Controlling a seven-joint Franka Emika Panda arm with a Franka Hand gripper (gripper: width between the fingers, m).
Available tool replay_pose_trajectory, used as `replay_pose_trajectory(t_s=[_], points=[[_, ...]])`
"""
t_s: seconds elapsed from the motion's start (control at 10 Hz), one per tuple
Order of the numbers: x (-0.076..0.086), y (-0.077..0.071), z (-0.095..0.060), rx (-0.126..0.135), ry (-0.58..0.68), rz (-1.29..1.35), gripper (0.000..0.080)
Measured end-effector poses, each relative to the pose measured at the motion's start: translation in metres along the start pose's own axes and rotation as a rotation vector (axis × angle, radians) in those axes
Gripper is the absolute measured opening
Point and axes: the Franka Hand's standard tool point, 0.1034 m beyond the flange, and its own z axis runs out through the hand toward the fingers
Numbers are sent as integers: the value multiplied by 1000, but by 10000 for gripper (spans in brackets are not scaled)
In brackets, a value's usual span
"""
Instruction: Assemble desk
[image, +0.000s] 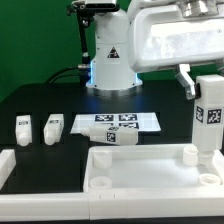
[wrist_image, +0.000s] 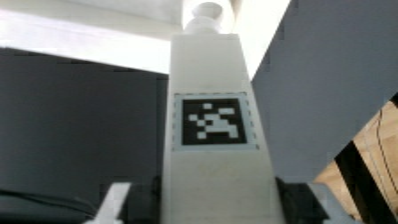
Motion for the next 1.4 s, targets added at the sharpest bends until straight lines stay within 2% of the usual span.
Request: replay_pose_trajectory(t_s=[0.6,0.9,1.4], points=[[7,3,13,3,-1,4,284],[-2,-3,26,9,-8,1,284],[-6,-1,32,7,-4,2,284]])
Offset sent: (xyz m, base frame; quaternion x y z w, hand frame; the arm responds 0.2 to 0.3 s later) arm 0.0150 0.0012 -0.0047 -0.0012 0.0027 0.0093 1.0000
